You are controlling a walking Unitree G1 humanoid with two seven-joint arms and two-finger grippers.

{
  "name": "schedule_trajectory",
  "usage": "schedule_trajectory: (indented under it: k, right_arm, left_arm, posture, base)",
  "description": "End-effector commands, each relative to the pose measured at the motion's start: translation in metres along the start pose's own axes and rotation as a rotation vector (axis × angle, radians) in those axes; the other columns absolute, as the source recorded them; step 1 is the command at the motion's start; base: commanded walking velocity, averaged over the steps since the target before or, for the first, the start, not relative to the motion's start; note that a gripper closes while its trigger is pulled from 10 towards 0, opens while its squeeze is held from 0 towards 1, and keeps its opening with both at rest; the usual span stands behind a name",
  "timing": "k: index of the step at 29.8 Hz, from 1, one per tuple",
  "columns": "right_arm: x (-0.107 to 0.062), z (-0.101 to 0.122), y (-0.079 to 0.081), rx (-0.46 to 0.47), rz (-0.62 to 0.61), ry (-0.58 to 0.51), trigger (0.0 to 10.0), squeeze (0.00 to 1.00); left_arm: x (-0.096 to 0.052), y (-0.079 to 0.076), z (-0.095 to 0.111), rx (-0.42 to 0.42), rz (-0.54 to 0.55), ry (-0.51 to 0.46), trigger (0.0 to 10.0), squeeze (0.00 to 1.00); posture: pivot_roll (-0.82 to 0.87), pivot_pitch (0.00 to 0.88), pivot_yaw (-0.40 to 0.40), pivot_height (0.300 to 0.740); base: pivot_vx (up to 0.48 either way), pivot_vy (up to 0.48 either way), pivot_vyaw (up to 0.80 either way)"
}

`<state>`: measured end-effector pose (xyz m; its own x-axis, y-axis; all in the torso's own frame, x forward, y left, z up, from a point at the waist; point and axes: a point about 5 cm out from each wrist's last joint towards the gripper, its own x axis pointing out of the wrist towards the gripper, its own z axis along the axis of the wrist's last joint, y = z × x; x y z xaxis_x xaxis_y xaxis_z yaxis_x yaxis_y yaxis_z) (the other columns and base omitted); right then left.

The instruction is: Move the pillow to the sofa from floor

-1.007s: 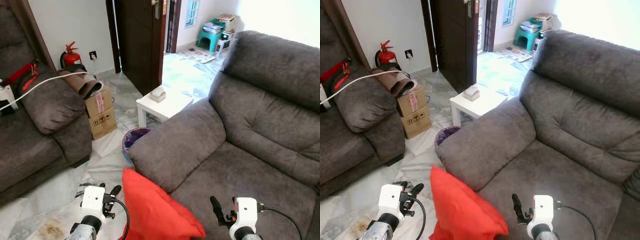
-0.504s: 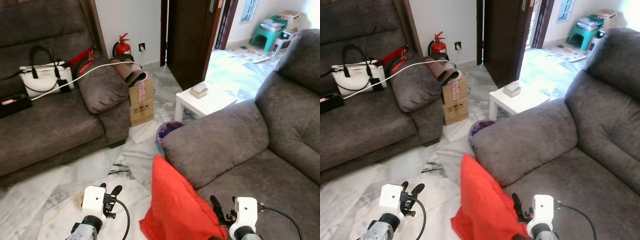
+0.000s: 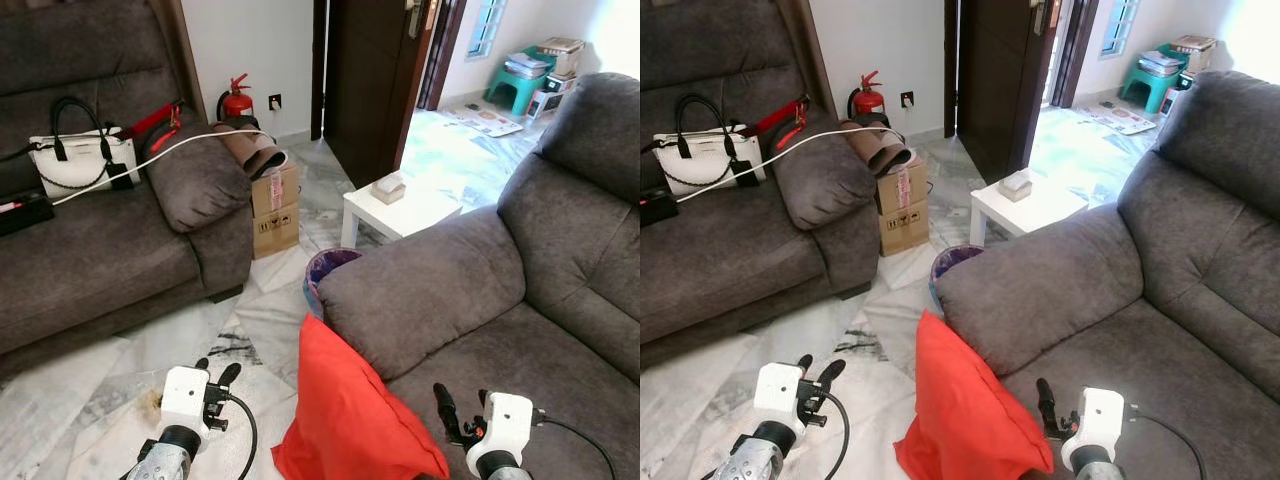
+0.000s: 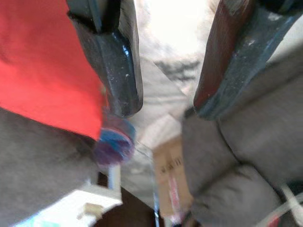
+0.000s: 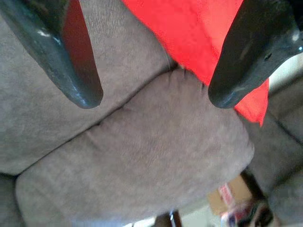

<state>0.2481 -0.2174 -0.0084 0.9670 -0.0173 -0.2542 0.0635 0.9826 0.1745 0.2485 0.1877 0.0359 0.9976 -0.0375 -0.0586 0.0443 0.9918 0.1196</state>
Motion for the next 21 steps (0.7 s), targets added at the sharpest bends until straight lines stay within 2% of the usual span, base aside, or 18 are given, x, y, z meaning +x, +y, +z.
schedule_trajectory:
  k: [1, 2, 3, 4, 10, 11, 12, 13, 21]
  right_arm:
    - [0.003, 0.010, -0.001, 0.031, -0.005, -0.056, 10.0, 0.00]
    - [0.003, 0.012, -0.002, 0.036, -0.004, -0.067, 10.0, 0.87]
    - [0.003, 0.012, -0.002, 0.036, -0.004, -0.068, 10.0, 0.87]
    - [0.003, 0.013, -0.002, 0.037, -0.005, -0.075, 10.0, 1.00]
    - [0.002, 0.013, -0.005, 0.038, -0.033, -0.078, 10.0, 1.00]
    - [0.002, 0.011, -0.003, 0.033, -0.019, -0.066, 10.0, 0.33]
    - [0.002, 0.011, -0.003, 0.032, -0.012, -0.061, 10.0, 0.33]
    - [0.001, 0.010, -0.002, 0.030, -0.011, -0.062, 10.0, 0.00]
    - [0.002, 0.007, 0.002, 0.020, 0.016, -0.033, 10.0, 0.00]
  left_arm:
    - [0.003, 0.007, 0.011, 0.018, 0.033, -0.058, 10.0, 0.00]
    - [0.004, 0.007, 0.014, 0.018, 0.032, -0.068, 10.0, 0.00]
    - [0.004, 0.007, 0.015, 0.019, 0.030, -0.069, 10.0, 0.00]
    - [0.004, 0.006, 0.015, 0.019, 0.027, -0.070, 10.0, 0.00]
    - [0.001, 0.003, 0.010, 0.023, 0.010, -0.050, 10.0, 0.00]
    - [-0.002, 0.001, 0.008, 0.024, 0.002, -0.040, 10.0, 0.00]
    - [-0.002, 0.001, 0.007, 0.025, 0.001, -0.037, 10.0, 0.00]
    - [-0.004, 0.001, 0.006, 0.025, 0.003, -0.031, 10.0, 0.00]
    - [-0.007, -0.003, 0.002, 0.013, 0.001, -0.017, 10.0, 0.00]
  posture:
    - [0.01, 0.067, -0.002, 0.740]
    - [0.01, 0.066, -0.001, 0.740]
    - [0.01, 0.066, -0.001, 0.740]
    - [0.01, 0.062, 0.001, 0.740]
    - [0.01, 0.049, 0.007, 0.740]
    - [0.01, 0.048, 0.009, 0.740]
    - [0.01, 0.048, 0.009, 0.740]
    - [0.00, 0.046, 0.010, 0.740]
    - [0.00, 0.034, 0.013, 0.740]
  base:
    - [0.000, 0.000, 0.00]
    - [0.000, 0.000, 0.00]
    - [0.000, 0.000, 0.00]
    - [0.000, 0.000, 0.00]
    - [0.000, 0.000, 0.00]
    - [0.000, 0.000, 0.00]
    - [0.000, 0.000, 0.00]
    - [0.000, 0.000, 0.00]
    - [0.000, 0.000, 0.00]
